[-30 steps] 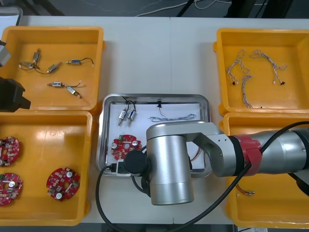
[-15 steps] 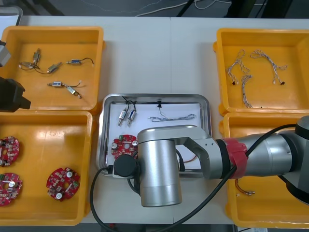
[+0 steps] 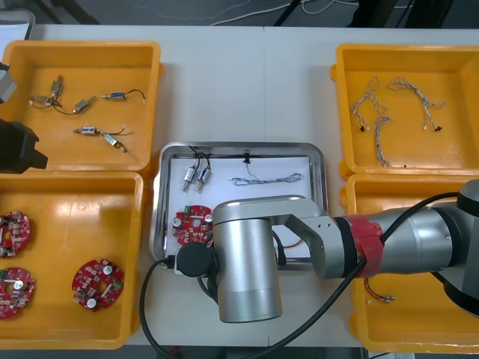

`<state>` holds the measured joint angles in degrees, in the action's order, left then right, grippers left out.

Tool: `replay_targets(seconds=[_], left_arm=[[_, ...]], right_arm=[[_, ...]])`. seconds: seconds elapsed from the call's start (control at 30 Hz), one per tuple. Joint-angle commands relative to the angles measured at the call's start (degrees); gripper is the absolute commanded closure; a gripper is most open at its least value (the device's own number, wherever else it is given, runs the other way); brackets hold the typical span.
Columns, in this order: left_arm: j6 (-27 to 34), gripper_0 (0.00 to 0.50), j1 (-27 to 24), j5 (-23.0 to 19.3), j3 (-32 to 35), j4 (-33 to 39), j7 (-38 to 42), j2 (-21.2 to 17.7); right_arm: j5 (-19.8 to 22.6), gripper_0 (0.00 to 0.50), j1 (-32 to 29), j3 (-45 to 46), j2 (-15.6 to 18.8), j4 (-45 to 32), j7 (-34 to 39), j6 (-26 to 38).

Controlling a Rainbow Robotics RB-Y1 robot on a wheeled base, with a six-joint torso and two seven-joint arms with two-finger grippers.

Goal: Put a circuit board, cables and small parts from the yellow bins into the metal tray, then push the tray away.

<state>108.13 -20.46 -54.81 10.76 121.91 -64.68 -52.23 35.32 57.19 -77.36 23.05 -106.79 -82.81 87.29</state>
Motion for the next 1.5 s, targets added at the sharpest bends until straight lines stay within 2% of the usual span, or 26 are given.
replay_targets(seconds=[0.03, 0.57, 1.17, 1.37, 1.5], left_arm=[[-0.5, 0.000, 1.0, -0.4, 1.8, 1.5, -2.8, -2.6], [-0.5, 0.000, 1.0, -0.4, 1.8, 1.5, -2.8, -2.6], [-0.5, 0.000, 1.0, -0.4, 1.8, 1.5, -2.8, -2.6], [-0.5, 0.000, 1.0, -0.4, 1.8, 1.5, -2.8, -2.6], [-0.5, 0.000, 1.0, -0.4, 1.8, 1.5, -2.8, -2.6]], right_arm=[[-0.4, 0.500, 0.6, -0.8, -0.3, -0.4, 0.4, -1.1], [-1.4, 0.500, 5.4, -0.8, 4.6, 0.7, 0.1, -4.8], [-1.3, 0.500, 10.7, -0.8, 6.0, 6.8, -2.7, -9.6], [-1.3, 0.500, 12.1, -0.8, 6.5, 9.4, -5.0, -11.6], [-1.3, 0.500, 13.0, -0.8, 6.6, 11.2, -9.0, -12.8]])
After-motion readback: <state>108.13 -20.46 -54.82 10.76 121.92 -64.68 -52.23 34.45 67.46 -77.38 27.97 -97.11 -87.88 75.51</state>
